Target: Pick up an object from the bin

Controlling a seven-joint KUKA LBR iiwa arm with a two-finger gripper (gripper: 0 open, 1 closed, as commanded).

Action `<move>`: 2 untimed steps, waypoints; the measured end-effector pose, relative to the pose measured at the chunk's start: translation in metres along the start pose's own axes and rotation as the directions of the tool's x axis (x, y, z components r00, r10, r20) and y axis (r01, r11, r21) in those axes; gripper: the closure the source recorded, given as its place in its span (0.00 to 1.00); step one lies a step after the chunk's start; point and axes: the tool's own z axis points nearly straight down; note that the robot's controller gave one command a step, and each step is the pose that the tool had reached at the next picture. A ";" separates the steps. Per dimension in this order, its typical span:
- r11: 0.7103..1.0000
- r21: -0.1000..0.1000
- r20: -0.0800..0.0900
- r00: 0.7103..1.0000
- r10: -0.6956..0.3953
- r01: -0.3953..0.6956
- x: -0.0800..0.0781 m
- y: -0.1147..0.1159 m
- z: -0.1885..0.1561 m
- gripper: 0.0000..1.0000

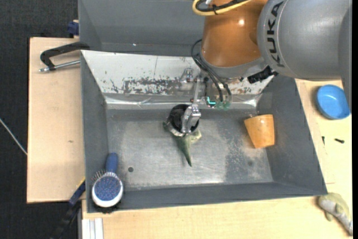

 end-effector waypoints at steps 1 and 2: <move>0.954 0.002 0.009 0.954 -0.299 0.299 -0.010 -0.036 0.074 0.00; 0.954 0.000 0.004 0.954 -0.299 0.299 -0.010 -0.036 0.076 1.00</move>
Offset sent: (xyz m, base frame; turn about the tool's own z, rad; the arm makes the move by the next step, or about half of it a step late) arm 0.0122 -0.0532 -0.1156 -0.3976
